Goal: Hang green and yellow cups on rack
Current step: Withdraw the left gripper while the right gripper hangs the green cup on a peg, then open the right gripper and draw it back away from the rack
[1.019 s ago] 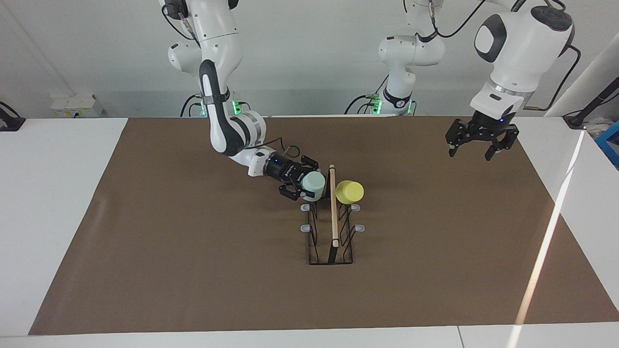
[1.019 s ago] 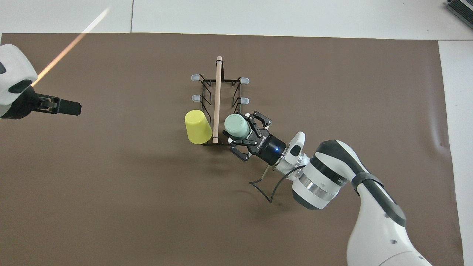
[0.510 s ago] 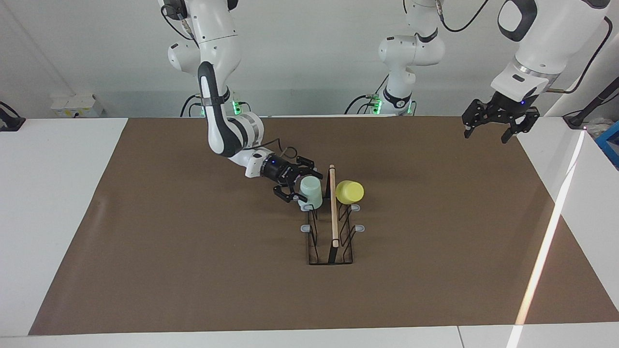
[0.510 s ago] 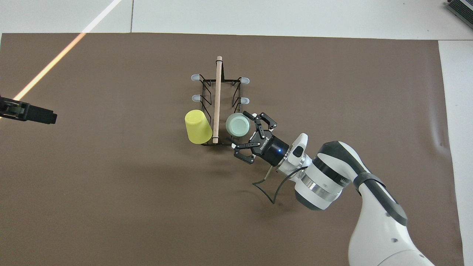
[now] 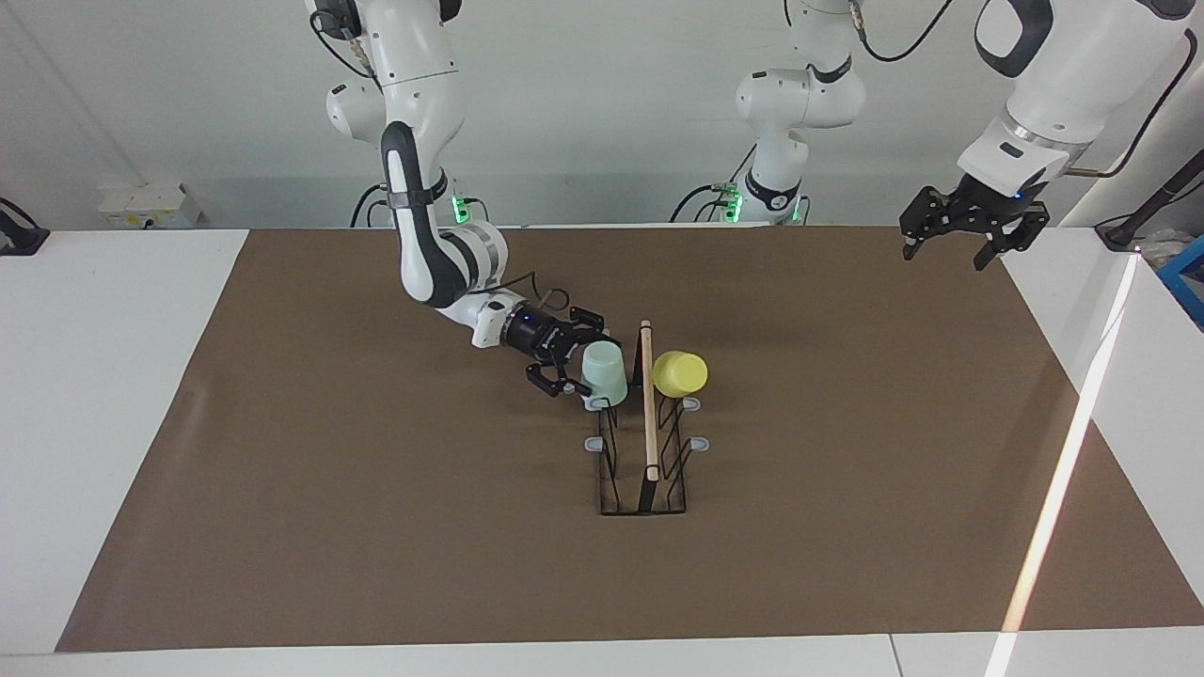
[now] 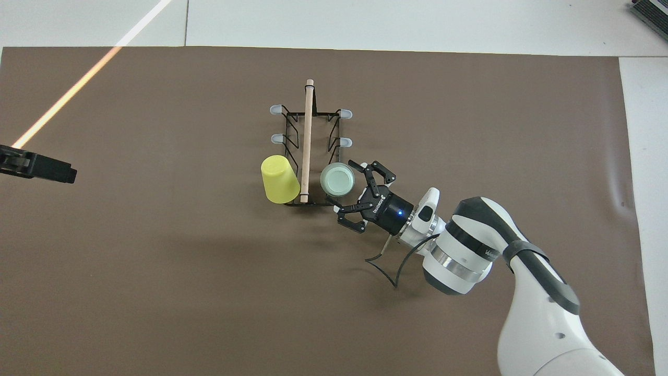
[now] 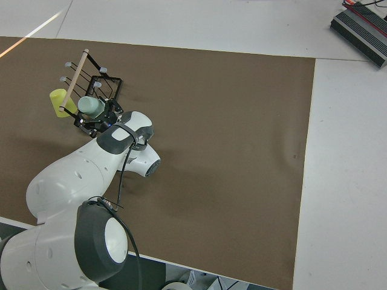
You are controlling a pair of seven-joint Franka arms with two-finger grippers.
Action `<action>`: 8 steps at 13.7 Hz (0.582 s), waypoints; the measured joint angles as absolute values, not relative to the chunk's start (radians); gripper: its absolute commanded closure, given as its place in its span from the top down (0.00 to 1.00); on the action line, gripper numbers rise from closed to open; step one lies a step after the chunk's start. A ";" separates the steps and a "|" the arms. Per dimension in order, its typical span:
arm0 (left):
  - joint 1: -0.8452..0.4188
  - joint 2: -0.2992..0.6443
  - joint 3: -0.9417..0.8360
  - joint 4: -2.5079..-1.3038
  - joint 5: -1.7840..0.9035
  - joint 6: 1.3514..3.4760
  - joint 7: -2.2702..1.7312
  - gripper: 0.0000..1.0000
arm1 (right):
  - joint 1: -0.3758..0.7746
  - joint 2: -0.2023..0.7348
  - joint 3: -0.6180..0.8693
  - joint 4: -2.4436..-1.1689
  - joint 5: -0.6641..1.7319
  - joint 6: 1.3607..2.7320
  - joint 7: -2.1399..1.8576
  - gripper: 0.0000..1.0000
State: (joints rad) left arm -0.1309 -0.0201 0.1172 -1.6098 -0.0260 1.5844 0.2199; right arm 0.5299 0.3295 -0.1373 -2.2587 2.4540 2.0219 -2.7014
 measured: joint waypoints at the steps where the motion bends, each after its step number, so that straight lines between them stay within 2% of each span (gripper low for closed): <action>1: -0.129 -0.020 0.124 -1.610 -0.026 1.580 0.192 1.00 | 0.510 0.330 -0.138 -2.259 2.417 2.022 -2.701 1.00; 5: -0.125 -0.020 0.131 -1.611 -0.024 1.570 0.129 1.00 | 0.415 0.321 -0.140 -2.251 2.184 2.022 -2.700 1.00; 8: -0.125 -0.020 0.132 -1.612 -0.021 1.570 0.121 1.00 | 0.309 0.267 -0.142 -2.241 1.936 2.035 -2.630 1.00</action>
